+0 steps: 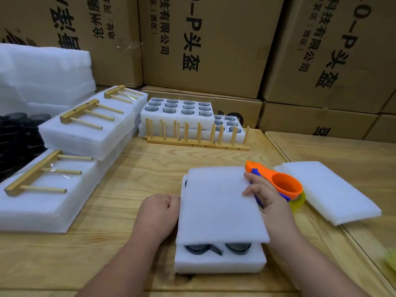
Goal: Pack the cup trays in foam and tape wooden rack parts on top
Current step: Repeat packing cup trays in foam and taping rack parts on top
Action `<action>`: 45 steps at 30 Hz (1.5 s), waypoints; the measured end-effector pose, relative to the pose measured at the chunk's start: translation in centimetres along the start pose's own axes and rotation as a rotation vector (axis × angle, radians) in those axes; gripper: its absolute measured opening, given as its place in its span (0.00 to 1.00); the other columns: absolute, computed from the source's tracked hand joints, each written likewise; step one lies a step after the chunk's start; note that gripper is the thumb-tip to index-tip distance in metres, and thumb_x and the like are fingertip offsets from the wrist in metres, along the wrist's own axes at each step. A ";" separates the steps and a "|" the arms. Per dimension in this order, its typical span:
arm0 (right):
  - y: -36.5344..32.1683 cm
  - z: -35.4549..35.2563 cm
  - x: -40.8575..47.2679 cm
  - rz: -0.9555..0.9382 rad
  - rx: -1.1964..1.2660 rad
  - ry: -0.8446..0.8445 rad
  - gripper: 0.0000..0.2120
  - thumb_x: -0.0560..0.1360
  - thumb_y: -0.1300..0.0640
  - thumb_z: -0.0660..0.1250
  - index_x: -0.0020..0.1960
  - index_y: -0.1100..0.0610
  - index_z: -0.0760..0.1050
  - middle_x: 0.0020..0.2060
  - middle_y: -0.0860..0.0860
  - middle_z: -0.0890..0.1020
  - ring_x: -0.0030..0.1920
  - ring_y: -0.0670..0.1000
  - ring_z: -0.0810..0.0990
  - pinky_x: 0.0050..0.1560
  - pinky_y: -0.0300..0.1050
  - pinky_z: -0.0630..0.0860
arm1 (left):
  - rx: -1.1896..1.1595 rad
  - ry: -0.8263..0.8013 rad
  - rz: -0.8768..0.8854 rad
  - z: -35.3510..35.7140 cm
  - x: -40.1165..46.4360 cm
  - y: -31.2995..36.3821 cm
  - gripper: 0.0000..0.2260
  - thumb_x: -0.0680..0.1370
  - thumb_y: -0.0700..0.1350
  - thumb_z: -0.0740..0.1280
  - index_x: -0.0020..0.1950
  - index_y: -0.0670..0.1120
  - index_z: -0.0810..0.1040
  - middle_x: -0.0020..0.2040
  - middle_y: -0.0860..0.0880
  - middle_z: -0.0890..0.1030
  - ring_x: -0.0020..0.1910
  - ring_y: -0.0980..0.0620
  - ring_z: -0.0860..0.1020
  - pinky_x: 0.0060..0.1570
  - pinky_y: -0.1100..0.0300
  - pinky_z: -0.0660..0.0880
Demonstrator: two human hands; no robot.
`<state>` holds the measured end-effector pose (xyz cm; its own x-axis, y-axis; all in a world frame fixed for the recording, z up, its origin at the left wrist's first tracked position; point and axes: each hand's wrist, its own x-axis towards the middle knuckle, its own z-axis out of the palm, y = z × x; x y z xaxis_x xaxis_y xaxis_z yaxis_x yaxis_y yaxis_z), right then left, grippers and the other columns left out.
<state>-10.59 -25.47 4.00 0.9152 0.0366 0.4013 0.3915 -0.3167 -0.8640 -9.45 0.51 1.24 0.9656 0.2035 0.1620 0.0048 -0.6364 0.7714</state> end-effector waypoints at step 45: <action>2.8 0.3 -1.1 0.288 0.232 0.191 0.06 0.76 0.57 0.69 0.42 0.53 0.83 0.38 0.52 0.86 0.38 0.45 0.80 0.41 0.46 0.75 | -0.067 0.053 0.428 -0.2 -1.0 -0.7 0.20 0.76 0.58 0.54 0.33 0.44 0.68 0.32 0.52 0.70 0.37 0.50 0.71 0.38 0.57 0.65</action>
<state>-10.43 -26.17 1.04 0.9648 -0.2055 0.1639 0.1536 -0.0653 -0.9860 -10.45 0.92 0.70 0.8622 -0.0294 0.5057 -0.4119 -0.6220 0.6660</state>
